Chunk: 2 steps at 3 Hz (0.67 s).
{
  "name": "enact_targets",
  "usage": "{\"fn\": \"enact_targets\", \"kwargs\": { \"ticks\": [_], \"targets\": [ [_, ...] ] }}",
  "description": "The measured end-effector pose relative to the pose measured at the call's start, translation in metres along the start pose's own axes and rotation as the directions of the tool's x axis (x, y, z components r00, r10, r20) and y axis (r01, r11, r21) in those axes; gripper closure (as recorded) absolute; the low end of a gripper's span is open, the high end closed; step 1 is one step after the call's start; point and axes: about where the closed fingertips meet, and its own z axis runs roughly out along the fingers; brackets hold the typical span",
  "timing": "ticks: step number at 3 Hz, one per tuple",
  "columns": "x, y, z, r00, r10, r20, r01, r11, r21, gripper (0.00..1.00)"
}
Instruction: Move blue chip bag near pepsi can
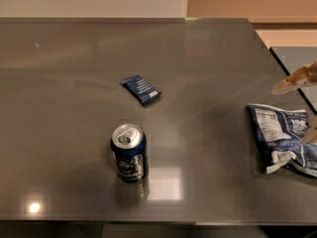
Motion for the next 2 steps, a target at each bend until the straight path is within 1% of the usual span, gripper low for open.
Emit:
{"fn": "enact_targets", "kwargs": {
  "ticks": [1, 2],
  "targets": [
    [-0.0008, -0.0007, -0.0017, 1.000, -0.001, -0.003, 0.001, 1.0000, 0.006, 0.06],
    [-0.0013, -0.0011, -0.0028, 1.000, -0.002, -0.004, 0.002, 0.9999, 0.011, 0.00]
  ]
}}
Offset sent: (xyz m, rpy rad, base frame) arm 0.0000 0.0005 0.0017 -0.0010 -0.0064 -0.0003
